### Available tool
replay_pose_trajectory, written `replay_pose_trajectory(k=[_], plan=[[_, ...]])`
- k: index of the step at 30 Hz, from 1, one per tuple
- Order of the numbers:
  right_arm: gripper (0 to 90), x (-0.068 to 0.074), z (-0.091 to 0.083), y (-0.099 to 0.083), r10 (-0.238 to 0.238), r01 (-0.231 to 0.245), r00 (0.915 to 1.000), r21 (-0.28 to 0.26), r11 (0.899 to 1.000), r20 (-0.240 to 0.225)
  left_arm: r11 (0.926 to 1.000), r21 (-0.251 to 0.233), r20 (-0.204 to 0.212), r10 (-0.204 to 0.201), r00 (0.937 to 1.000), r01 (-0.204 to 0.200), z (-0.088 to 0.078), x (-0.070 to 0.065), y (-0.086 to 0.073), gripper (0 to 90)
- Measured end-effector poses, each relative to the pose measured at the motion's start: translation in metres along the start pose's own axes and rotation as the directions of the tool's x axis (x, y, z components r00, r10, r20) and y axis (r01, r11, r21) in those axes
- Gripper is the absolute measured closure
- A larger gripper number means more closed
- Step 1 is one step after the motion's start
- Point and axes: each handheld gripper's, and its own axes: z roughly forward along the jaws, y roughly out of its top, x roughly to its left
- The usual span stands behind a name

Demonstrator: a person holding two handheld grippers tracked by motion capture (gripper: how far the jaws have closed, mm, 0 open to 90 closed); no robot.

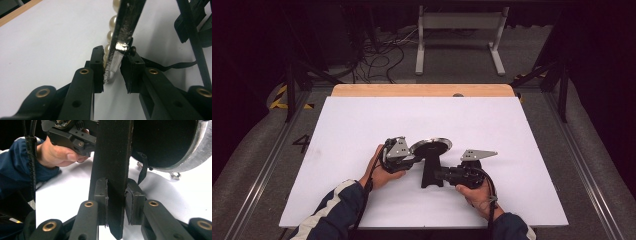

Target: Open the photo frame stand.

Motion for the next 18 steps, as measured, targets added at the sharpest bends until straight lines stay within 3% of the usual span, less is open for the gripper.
replay_pose_trajectory(k=[8, 14, 18], plan=[[74.7, 0.0026, 0.0025, -0.0020, -0.026, 0.025, 0.9993, 0.017, 1.000, 0.026, 0.9997, 0.009, -0.005, 0.021, 0.9998, -0.021, 0.0001, -0.0001, -0.0001, 72.5], [74.4, 0.0050, 0.0045, -0.0041, -0.041, 0.039, 0.9983, 0.041, 0.998, 0.043, 0.9999, 0.013, 0.001, 0.007, 1.0000, -0.007, 0.0012, 0.0017, -0.0021, 68.4], [75.4, 0.0068, 0.0030, -0.0057, -0.050, 0.047, 0.9968, 0.052, 0.998, 0.063, 0.9990, 0.035, -0.003, 0.028, 0.9996, -0.028, 0.0029, 0.0002, -0.0022, 72.9]])
